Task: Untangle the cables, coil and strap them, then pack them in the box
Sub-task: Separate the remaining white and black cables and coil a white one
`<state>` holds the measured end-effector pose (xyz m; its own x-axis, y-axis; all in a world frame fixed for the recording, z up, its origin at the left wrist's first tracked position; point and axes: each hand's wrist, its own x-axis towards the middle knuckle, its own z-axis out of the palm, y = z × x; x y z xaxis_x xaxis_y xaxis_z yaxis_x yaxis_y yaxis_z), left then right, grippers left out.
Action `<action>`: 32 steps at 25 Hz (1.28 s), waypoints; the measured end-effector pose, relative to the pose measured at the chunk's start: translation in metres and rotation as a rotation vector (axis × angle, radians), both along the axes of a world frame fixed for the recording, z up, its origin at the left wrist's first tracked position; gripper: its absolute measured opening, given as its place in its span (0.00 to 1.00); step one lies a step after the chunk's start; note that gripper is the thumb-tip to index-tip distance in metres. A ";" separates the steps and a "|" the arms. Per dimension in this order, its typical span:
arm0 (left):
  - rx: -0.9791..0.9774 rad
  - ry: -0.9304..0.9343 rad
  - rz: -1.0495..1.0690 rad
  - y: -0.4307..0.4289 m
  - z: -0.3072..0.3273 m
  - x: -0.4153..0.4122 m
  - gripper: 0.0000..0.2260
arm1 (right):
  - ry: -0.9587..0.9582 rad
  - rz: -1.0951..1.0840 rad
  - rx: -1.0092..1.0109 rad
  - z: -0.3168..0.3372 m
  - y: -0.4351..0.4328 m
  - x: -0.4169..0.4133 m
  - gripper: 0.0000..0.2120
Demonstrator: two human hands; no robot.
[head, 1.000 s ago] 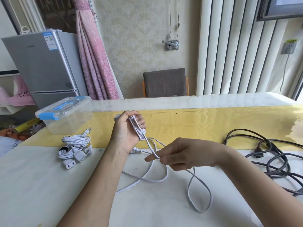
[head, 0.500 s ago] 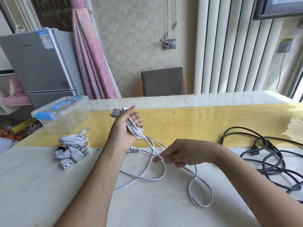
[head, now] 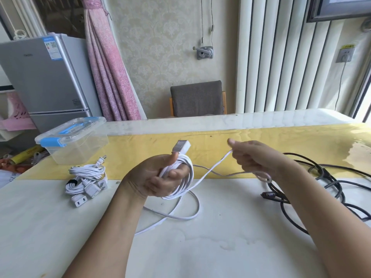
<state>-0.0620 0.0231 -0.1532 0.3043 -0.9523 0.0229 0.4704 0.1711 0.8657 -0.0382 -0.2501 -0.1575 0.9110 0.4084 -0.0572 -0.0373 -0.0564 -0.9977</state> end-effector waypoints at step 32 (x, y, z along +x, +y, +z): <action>-0.069 0.229 1.237 -0.004 0.001 0.030 0.15 | -0.633 0.360 -0.437 0.030 0.069 -0.069 0.14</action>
<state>-0.0318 0.0194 -0.1519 0.9936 -0.0270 -0.1096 0.1010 0.6452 0.7573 -0.1072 -0.1809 -0.1277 0.6428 0.7396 0.1994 0.6149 -0.3429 -0.7101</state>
